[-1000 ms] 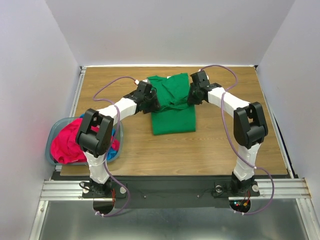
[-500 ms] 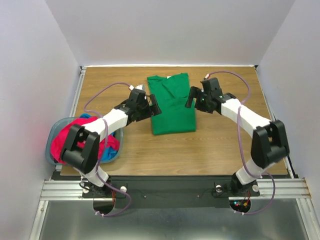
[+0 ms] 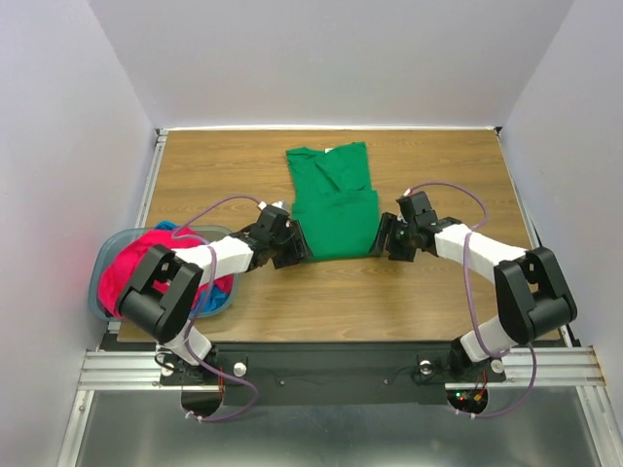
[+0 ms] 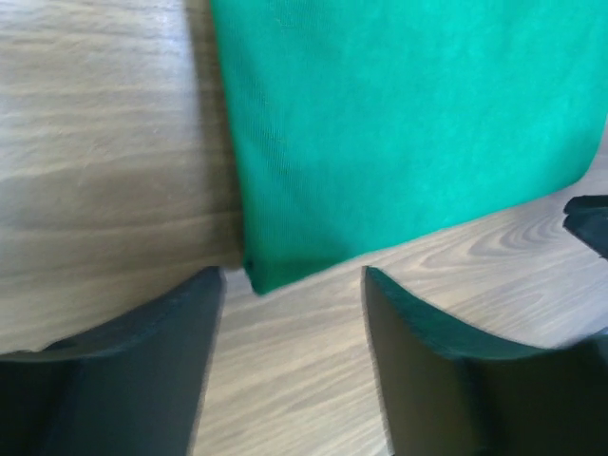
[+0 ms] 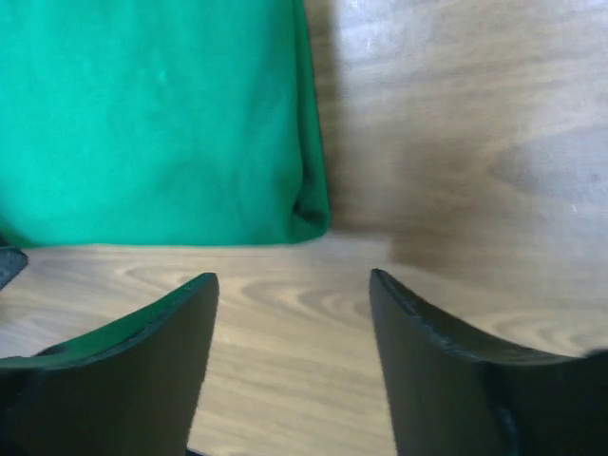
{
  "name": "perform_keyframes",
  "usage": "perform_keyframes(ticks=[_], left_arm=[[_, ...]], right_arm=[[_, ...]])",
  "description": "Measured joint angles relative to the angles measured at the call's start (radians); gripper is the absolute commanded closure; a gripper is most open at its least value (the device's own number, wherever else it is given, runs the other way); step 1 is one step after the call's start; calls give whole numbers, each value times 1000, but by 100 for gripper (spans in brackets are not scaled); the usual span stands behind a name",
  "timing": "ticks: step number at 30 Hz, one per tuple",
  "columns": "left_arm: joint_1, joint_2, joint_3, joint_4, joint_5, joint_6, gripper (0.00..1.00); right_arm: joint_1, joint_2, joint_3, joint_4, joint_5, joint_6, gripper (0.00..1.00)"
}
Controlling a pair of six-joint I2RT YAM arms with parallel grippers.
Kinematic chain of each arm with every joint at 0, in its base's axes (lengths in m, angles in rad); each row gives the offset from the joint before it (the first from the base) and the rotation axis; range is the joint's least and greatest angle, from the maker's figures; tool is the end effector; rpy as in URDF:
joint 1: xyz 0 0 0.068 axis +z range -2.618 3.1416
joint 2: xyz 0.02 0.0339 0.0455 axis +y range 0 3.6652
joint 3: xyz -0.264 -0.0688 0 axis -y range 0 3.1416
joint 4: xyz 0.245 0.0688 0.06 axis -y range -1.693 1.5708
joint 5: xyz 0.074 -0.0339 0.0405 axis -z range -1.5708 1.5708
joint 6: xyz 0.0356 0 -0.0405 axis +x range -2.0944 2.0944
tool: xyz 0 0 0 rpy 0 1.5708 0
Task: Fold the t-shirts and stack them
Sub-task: Fold the tshirt
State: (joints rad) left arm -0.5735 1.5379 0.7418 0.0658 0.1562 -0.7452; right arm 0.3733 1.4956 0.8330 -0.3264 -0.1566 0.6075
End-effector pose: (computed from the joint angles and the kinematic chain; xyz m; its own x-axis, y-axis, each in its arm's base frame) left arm 0.2548 -0.1712 0.1714 -0.8413 -0.2540 -0.4771 0.0855 0.8091 -0.5815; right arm 0.2682 0.1110 0.1821 -0.8899 0.2570 -0.3768 0.0828 0.9034 0.4207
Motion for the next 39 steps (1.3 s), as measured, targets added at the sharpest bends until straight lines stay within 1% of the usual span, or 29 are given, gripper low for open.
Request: perform_keyframes(ticks=[1,2,4,5,6,7,8,9,10,11,14,15,17,21,24,25,28,31,33,36,39], left_arm=[[-1,14,1,10,2,-3,48],[-2,34,5,21,7,-7,57],[-2,53,15,36,13,-8,62],[-3,63,18,40,16,-10,71],[-3,76,18,48,19,-15,75],[-3,80,18,55,21,-15,81],[-5,84,18,58,21,-15,100],[-6,90,18,62,24,-19,100],[-8,96,21,71,26,-20,100],[-11,100,24,73,26,-20,100],[-18,104,27,79,22,-21,100],[-23,104,27,80,18,-21,100],[-36,102,26,82,5,-21,100],[-85,53,-13,81,-18,-32,100],[-171,-56,-80,58,-26,-63,100],[-206,-108,-102,44,-26,-81,100],[-286,-230,-134,11,-22,-132,100],[-347,-336,-140,-14,-24,-173,100],[-367,-384,-140,-24,-25,-188,100],[-369,-410,-120,-72,-45,-196,100],[-367,-404,-68,-146,-86,-191,100]], right_arm=[[0,11,0,8,0,0,40],[0,21,0,22,0,3,47],[0,47,0,49,2,5,49],[0,59,0,60,2,6,50],[0,67,0,66,3,6,51],[0,79,0,73,4,7,54],[0,89,0,78,6,7,58],[0,95,1,86,6,7,64],[0,98,1,94,6,8,67],[0,103,1,100,6,10,76],[0,114,1,114,6,13,89],[0,116,1,118,5,13,96],[0,111,-5,127,-3,11,100],[0,16,-98,138,-19,11,100],[0,-159,-190,66,-22,14,100],[0,-239,-216,32,-23,14,100],[0,-413,-266,-51,-29,27,100],[0,-587,-291,-151,-46,50,100],[0,-654,-286,-195,-58,60,100],[0,-681,-244,-254,-69,71,100],[0,-617,-135,-297,-54,66,100]])
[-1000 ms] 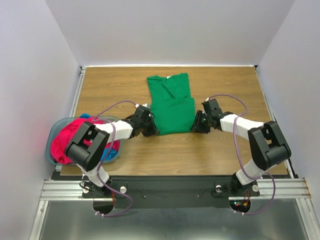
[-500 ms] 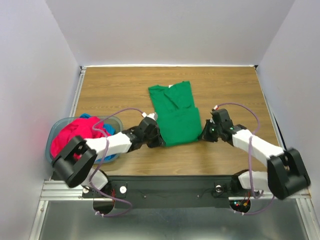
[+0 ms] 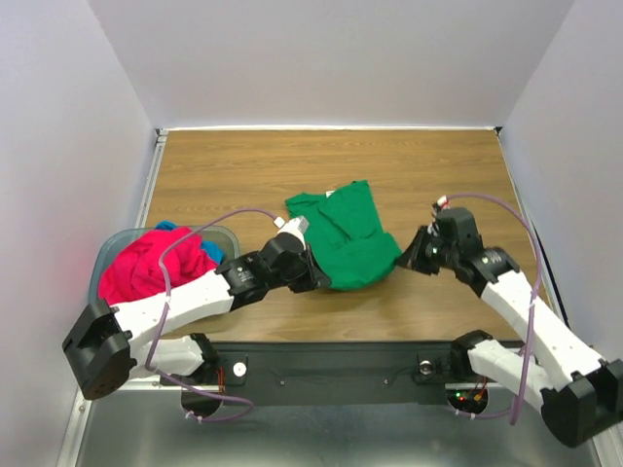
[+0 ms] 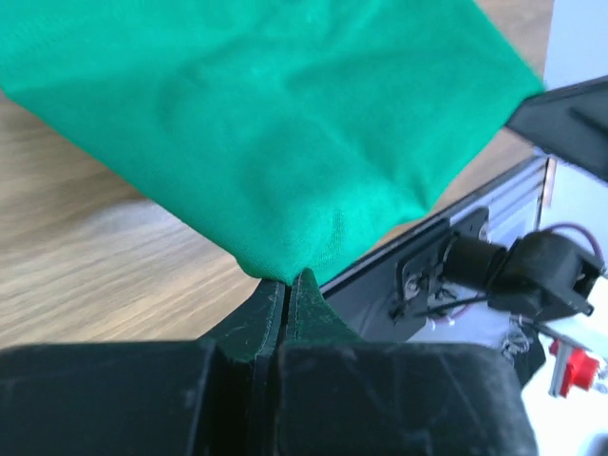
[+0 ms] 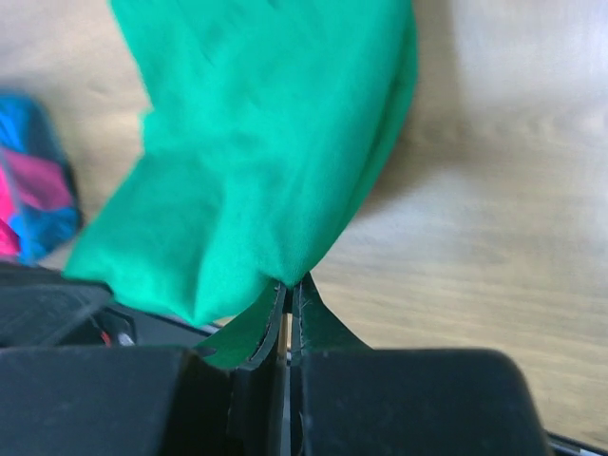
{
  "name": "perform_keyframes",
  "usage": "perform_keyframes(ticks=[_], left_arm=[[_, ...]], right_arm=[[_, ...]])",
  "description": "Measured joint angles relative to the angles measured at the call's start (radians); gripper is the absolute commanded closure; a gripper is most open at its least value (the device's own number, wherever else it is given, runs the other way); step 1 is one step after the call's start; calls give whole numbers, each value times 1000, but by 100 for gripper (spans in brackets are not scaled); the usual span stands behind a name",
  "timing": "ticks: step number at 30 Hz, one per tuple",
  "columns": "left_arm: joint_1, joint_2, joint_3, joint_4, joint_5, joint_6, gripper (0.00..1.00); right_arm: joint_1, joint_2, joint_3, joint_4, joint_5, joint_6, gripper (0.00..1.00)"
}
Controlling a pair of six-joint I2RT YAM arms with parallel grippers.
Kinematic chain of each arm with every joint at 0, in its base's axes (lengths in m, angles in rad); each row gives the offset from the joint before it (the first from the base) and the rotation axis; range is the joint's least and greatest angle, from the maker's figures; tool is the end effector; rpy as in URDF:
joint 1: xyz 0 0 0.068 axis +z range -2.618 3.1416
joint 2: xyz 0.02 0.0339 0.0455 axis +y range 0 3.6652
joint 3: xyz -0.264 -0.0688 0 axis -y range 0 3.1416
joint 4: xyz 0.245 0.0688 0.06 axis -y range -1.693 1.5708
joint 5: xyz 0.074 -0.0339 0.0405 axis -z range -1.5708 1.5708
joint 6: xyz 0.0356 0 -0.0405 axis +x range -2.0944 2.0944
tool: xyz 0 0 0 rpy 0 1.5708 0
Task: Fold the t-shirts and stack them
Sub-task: Fold the tshirt
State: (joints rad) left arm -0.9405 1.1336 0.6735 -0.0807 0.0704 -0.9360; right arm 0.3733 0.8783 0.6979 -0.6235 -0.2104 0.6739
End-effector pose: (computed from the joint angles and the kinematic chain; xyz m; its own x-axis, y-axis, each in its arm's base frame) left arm 0.1443 -0.2020 0.2413 -0.8574 -0.1875 -0.4792 0.2546 0.6546 -0.7118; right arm 0.1637 0.0721 0.2534 -0.8307 0.3301 -0.4484 0.0343 0.8341 0.5505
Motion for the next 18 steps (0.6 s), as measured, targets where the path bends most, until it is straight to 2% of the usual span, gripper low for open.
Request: perform_keyframes(ticks=[6,11,18], left_arm=[[70,43,143,-59,-47,49,100],[236,116,226,-61,-55,117,100],[367,252,342,-64,-61,205,100]], right_arm=[[0,209,256,3,75,-29,100],[0,439,456,0,138,-67,100],[0,709,715,7,163,-122,100]])
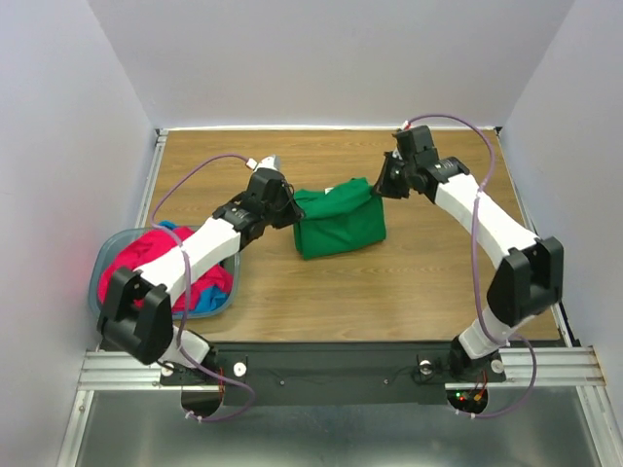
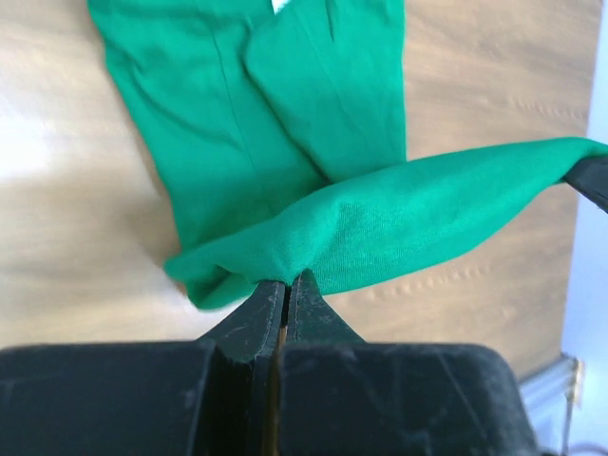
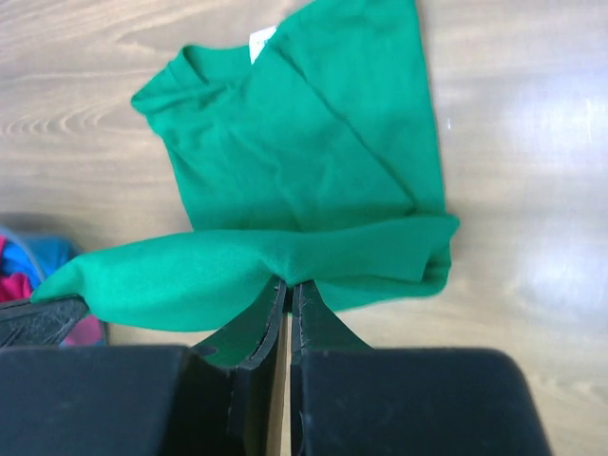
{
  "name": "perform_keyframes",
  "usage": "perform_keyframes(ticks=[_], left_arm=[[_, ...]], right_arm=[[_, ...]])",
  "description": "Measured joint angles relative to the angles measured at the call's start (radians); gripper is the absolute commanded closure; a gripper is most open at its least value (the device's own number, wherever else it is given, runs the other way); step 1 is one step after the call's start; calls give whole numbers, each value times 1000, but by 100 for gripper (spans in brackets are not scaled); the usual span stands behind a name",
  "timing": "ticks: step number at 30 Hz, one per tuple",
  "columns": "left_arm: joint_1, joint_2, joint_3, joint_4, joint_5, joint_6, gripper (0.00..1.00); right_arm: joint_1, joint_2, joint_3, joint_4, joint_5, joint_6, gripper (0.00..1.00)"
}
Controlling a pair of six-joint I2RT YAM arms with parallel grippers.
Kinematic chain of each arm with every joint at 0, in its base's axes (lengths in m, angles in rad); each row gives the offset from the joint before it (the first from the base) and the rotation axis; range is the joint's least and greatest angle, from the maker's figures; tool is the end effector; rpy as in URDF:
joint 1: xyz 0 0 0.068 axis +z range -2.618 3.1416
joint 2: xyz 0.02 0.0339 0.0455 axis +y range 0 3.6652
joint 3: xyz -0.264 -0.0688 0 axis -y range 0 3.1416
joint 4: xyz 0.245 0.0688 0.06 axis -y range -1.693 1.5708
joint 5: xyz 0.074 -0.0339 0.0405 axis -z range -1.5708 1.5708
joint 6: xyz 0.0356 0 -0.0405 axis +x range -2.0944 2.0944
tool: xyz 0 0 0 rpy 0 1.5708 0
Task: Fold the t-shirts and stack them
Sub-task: Fold the tshirt
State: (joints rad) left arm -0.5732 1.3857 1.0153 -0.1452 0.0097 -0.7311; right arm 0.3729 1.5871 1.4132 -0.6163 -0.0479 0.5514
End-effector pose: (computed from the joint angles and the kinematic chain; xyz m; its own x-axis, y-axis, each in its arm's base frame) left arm 0.2660 -0.1721 0.2862 -0.6752 -0.3588 -0.6445 0.1324 0.8006 -0.5844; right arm 0.3282 0.1302 0.3163 -0.7707 0.2604 -0.5816 0.0099 0.9175 0.3976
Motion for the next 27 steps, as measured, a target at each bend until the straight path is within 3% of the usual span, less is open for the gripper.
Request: perform_keyframes(ticks=[12,14,15,16,17,21,24,27], left_arm=[[132,303,227,13,46,75,100],[148,354,266,22,56,74,100],[157,381,284,29,61,74,20],[166,402,298,32,64,76,2],[175,429,320,30,66,80,2],[204,488,378,26,72,85,2],[220,481,382,28,76,93,2],[222,443,353,42,79,100,2]], right_arm=[[-35,362,298,18,18,-42,99],[-45,416,338,18,14,-55,95],[-48,446,362,21,10,-61,79],[-51,476,383,22,11,-64,63],[-53,500,407,20,11,-65,37],[-61,577,467,33,10,-86,12],[-66,577,467,29,2,-102,3],[-71,545,426,50,-5,-123,3]])
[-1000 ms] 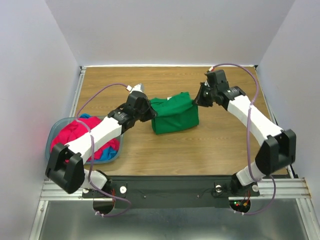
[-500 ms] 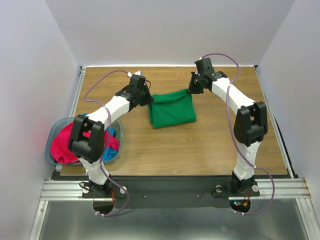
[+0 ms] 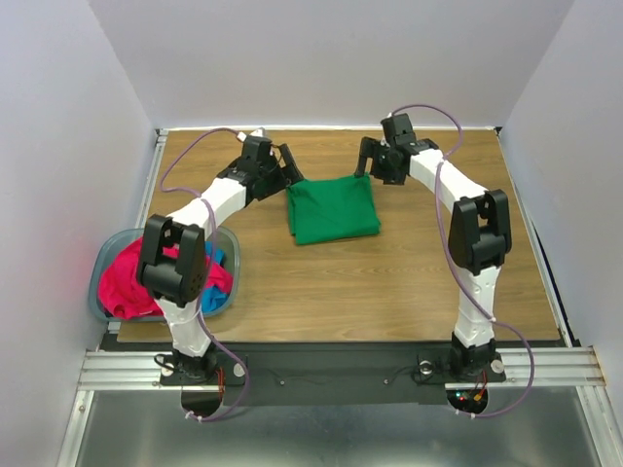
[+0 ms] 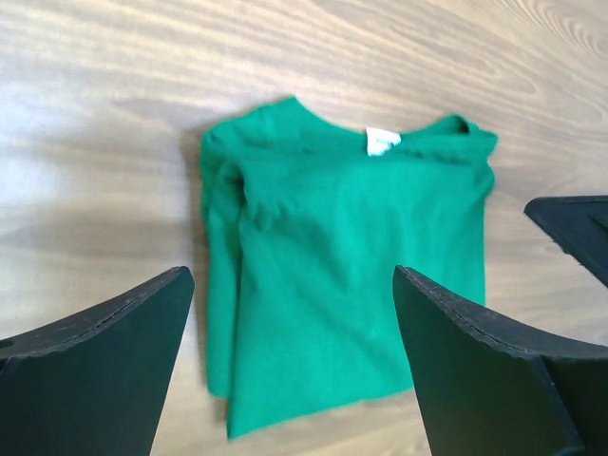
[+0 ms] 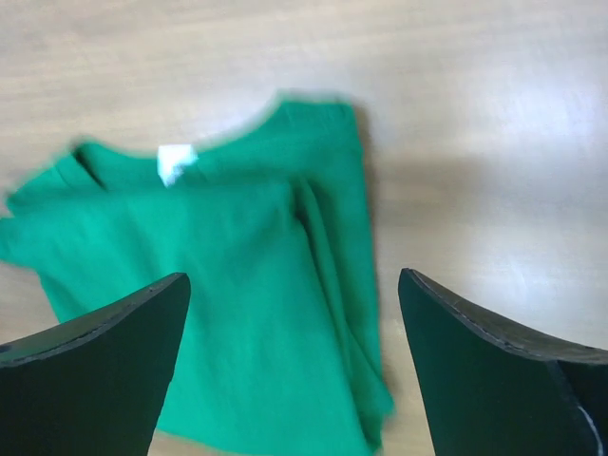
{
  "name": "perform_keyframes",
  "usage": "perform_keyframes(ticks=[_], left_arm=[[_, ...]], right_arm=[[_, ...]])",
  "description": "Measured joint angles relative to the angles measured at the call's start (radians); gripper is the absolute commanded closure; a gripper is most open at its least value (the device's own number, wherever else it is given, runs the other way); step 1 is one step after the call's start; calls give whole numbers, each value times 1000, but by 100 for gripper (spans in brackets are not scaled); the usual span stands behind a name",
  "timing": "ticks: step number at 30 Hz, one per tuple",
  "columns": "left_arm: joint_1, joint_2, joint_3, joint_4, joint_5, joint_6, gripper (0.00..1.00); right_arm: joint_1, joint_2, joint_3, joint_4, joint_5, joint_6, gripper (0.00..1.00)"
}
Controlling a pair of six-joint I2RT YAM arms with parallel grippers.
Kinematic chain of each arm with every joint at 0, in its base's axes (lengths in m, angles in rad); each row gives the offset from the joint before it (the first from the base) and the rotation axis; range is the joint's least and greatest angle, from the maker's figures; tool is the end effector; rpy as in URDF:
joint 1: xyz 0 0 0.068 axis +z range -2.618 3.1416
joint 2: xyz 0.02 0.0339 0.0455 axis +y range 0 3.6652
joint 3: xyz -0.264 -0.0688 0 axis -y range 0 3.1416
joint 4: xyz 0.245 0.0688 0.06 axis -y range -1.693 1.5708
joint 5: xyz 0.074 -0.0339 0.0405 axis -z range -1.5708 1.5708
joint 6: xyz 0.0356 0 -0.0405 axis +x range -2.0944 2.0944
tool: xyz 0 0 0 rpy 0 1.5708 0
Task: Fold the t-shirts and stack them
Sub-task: Fold the tshirt, then neatly place the folded tshirt to the corner
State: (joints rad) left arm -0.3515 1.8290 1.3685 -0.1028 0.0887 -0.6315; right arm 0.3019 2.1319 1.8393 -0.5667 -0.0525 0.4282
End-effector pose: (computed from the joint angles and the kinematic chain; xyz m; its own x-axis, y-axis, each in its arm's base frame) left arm 0.3990 -0.1497 0.2552 -0.6486 -0.3885 -0.6545 0.0376 0.8425 -0.5373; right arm 0.4615 0.1457 0.2408 -0.7947 0.1868 -0.5775 0.0004 0.9516 0.3073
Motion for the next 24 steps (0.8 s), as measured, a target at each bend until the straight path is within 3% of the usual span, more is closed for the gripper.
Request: perform_keyframes(ticks=[7,14,21,23,24], left_arm=[[-13,-197,-229,41,24,6,2],[-56,-313,-510,58,39,-14,2],[-66,-499,-655,43,3,-47,2],[-66,-534,-660,46,-2,-51,2],[-66,-549,-661,50,-5,-56,2]], right_arm=[[0,-127,-226,14,-36,-81,7],[0,-94,-264,25,-39,-128,18],[0,16,-206,56,-43,-121,73],[0,24,-194,64,-41,-106,85],[0,26,-191,64,-41,-101,85]])
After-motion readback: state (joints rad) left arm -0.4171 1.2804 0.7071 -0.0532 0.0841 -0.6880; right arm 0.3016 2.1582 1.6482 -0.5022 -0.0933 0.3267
